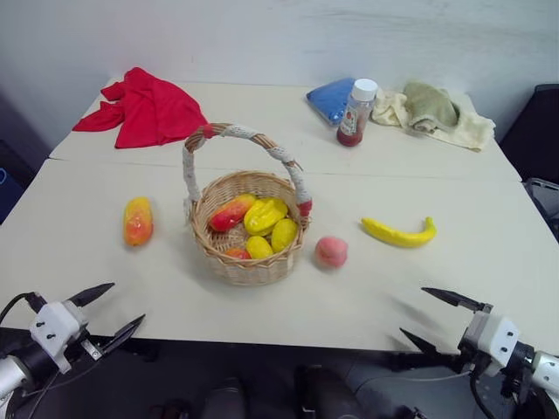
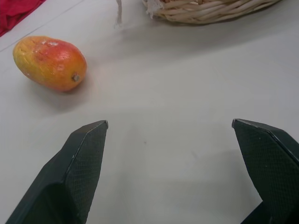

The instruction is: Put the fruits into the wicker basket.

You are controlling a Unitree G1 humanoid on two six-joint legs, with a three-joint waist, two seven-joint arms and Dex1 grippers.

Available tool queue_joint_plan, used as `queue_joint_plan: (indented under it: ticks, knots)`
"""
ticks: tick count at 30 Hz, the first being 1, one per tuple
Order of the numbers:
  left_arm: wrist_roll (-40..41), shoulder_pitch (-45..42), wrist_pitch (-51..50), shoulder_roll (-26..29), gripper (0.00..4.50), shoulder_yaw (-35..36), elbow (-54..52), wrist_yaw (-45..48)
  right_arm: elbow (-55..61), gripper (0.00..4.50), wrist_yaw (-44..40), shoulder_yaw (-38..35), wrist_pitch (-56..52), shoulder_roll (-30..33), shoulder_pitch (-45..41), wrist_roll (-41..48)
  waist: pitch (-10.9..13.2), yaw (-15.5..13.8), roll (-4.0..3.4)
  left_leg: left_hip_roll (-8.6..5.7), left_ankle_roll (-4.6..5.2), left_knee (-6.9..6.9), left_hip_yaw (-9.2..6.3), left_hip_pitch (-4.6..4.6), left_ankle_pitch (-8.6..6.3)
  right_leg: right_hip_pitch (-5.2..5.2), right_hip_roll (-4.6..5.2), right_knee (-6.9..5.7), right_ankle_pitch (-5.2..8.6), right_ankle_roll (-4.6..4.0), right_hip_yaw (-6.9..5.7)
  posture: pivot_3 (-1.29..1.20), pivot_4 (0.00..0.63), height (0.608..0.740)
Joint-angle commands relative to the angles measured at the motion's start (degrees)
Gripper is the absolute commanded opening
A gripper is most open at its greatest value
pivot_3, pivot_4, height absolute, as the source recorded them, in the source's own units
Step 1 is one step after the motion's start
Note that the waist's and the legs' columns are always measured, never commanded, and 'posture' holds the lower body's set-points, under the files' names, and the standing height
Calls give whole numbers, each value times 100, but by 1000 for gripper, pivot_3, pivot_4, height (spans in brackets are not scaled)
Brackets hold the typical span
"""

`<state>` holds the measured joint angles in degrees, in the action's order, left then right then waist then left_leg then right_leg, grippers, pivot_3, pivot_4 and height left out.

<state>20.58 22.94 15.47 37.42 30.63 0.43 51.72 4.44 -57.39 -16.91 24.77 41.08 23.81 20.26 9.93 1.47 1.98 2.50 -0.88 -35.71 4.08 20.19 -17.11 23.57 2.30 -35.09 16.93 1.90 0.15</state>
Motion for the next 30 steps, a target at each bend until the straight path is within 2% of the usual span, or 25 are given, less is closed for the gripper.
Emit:
queue_joint_plan:
  ticks: [1,4,7,9,13,15,17,21,23,26,28,30]
  knots:
    - [150,5,-39,118,4500,107,-175,62,57,4491,-25,-73,-33,32,-78,75,-1,0,1,0,0,0,0,0,0,0,0,-1,0,0,-1,0,150,740]
    - [327,-105,-108,94,4500,140,-192,84,256,4491,110,70,-277,-64,-227,117,-1,3,1,1,0,-3,0,0,0,0,0,-4,0,0,0,0,150,740]
    - [679,-154,-590,123,4500,532,-256,-194,1215,4491,562,89,-904,-203,-550,607,1,26,-2,3,-1,-15,0,0,-1,4,0,-26,-1,1,0,0,150,740]
    - [955,-41,-1023,119,4500,852,-126,-316,1923,4491,458,160,-1260,-116,-722,1183,4,54,-5,8,-9,-26,6,8,-5,4,-2,-49,-2,4,4,0,150,740]
    - [1893,367,-2903,227,4500,1479,201,-568,2875,4491,867,298,-1981,-95,-1545,1856,8,84,2,28,-16,-29,9,-5,-9,2,-23,-70,-1,9,1,0,150,740]
    - [2853,-23,-3854,160,4500,2182,441,-1456,2956,4491,1009,406,-2098,-215,-1843,1813,11,47,13,28,-18,-40,-4,-17,-10,10,-25,-78,6,21,-10,0,150,740]
    - [2852,73,-4226,290,4500,2404,503,-1598,2838,4491,1290,516,-2206,-479,-2126,1744,10,-8,42,31,-18,-49,-23,-8,-10,19,-27,-83,-1,34,-26,0,150,740]
    - [2613,187,-4442,481,4500,2363,200,-1495,2597,4491,1206,808,-2055,-772,-2550,1386,3,-19,53,24,-33,-47,-33,-2,-18,13,1,-78,8,15,-48,0,150,740]
    - [2807,-61,-4719,657,4500,2359,-102,-1591,2571,4491,1085,931,-2006,-825,-2673,1287,5,-23,50,19,-32,-46,-28,6,-18,13,19,-68,21,-8,-50,0,150,740]
    - [2880,-600,-5826,1321,4500,1905,-600,-2172,2487,4491,870,1023,-1984,-806,-2784,1262,7,-82,47,27,-34,-42,-30,16,-20,13,37,-64,24,-14,-79,0,150,740]
    - [2706,-1022,-6675,2002,4500,1345,-761,-2527,2440,4491,711,1107,-2112,-748,-2834,1328,8,-123,44,29,-41,-40,-32,16,-23,12,37,-67,24,-13,-85,0,150,740]
    - [3006,-2178,-7281,2305,4500,901,-552,-2872,2412,4491,591,1231,-2135,-768,-2869,1289,21,-135,21,29,-41,-38,-34,14,-23,7,37,-69,24,-14,-88,0,150,740]
